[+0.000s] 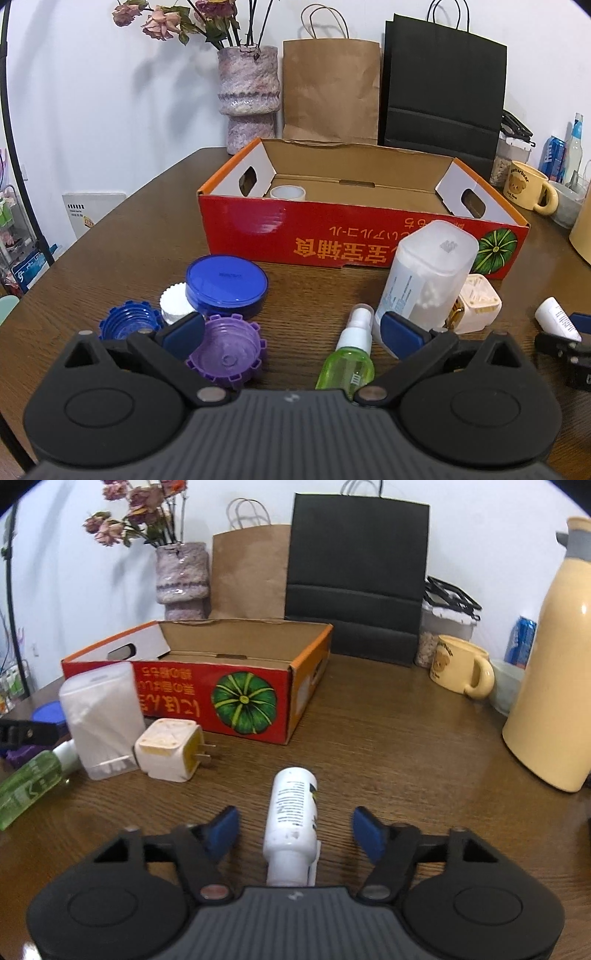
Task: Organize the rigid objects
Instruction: 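Close the right tool on the white tube while the left tool nears the spray bottle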
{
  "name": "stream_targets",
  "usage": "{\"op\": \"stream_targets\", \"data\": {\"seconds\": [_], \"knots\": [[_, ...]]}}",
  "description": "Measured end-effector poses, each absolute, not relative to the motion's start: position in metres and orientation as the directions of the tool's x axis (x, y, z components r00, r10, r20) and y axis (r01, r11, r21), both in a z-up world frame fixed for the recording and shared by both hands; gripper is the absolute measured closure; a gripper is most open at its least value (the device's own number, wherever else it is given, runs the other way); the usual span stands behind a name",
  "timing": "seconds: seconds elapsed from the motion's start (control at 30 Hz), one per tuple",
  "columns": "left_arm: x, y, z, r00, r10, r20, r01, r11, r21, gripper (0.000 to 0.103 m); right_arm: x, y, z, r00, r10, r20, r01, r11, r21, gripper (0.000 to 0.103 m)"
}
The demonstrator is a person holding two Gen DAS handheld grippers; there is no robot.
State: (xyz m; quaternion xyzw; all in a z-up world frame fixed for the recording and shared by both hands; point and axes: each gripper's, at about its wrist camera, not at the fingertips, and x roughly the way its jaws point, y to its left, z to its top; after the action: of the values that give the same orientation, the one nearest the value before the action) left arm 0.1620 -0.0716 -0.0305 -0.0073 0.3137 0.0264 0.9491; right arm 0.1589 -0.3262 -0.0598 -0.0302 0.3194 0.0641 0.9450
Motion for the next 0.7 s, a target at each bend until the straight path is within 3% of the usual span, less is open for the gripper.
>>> {"op": "stream_targets", "data": {"seconds": [0.1, 0.17, 0.7], "knots": [[0.163, -0.073, -0.031, 0.8, 0.047, -0.598, -0.056, 0.998, 0.005, 0.0, 0.162, -0.33, -0.06, 0.786, 0.12, -0.607, -0.137, 0.99, 0.019, 0.071], [0.163, -0.074, -0.032, 0.798, 0.047, -0.6, -0.055, 0.998, 0.005, 0.0, 0.163, -0.331, -0.06, 0.787, 0.129, -0.603, -0.138, 0.99, 0.032, 0.076], [0.158, -0.081, -0.044, 0.777, 0.027, -0.629, -0.009, 0.999, 0.033, 0.0, 0.143, -0.32, -0.049, 0.855, 0.116, -0.506, -0.135, 0.991, -0.002, 0.076]]}}
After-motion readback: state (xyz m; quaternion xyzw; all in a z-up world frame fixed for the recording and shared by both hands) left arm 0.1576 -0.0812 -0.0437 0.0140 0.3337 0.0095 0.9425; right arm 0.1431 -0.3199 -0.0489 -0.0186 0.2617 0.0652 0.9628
